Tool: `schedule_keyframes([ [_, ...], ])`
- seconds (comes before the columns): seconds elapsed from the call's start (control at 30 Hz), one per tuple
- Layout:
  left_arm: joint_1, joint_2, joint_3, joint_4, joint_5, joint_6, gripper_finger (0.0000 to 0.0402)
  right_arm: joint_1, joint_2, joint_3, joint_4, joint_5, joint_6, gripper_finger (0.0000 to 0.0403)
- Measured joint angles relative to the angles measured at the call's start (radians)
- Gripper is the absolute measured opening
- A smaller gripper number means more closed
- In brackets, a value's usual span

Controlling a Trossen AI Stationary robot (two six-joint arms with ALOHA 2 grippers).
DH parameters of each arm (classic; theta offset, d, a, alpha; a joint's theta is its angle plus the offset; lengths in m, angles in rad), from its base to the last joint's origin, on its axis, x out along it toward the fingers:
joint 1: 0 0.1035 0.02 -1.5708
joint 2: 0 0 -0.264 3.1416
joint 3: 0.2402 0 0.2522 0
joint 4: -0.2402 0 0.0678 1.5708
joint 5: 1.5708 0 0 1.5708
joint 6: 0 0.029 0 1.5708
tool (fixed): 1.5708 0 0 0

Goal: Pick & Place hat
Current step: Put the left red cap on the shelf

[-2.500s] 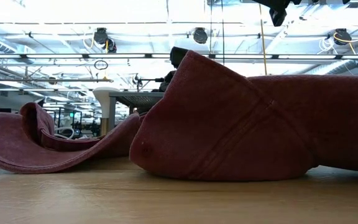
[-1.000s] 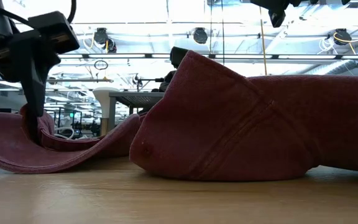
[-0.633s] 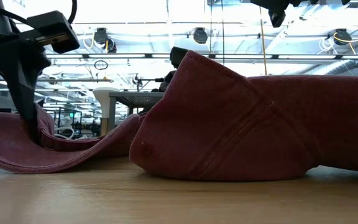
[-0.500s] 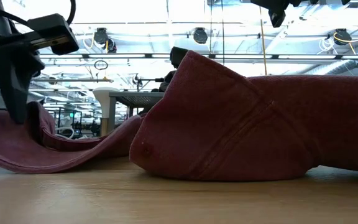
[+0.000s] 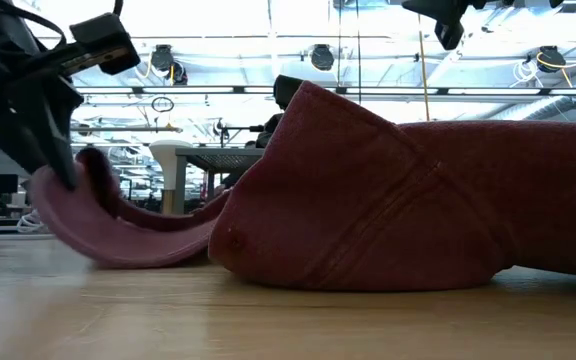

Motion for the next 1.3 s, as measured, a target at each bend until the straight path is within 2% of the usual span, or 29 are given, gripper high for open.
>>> schedule_keyframes([
  [0.13, -0.005, -0.018, 0.003, 0.002, -0.039, 0.013, 0.0010, 0.000, 0.000, 0.000, 0.000, 0.004, 0.052, 0.0233],
  [0.27, -0.024, -0.049, 0.003, -0.015, -0.154, 0.016, 0.0010, 0.000, 0.000, 0.000, 0.009, 0.003, 0.101, 0.0260],
  [0.47, -0.037, -0.119, 0.004, -0.052, -0.282, 0.041, 0.0010, 0.000, 0.021, 0.000, 0.027, 0.016, 0.143, 0.0266],
  [0.6, -0.038, -0.175, 0.004, -0.058, -0.412, 0.105, 0.0010, 0.017, 0.056, 0.000, 0.032, 0.072, 0.232, 0.0259],
  [0.73, -0.026, -0.232, 0.004, -0.055, -0.519, 0.179, 0.0010, 0.056, 0.097, 0.000, 0.074, 0.087, 0.233, 0.0252],
  [0.83, -0.010, -0.270, 0.004, -0.046, -0.578, 0.258, 0.0010, 0.095, 0.140, 0.000, 0.137, 0.101, 0.222, 0.0247],
  [1.0, 0.021, -0.338, 0.004, 0.008, -0.680, 0.434, 0.0010, 0.173, 0.214, 0.000, 0.265, 0.240, 0.115, 0.0236],
  [1.17, 0.059, -0.400, 0.004, 0.159, -0.774, 0.689, 0.0010, 0.224, 0.286, 0.000, 0.427, 0.351, 0.046, 0.0226],
  [1.3, 0.105, -0.428, 0.004, 0.326, -0.798, 0.921, 0.0010, 0.252, 0.345, 0.000, 0.569, 0.401, 0.023, 0.0222],
])
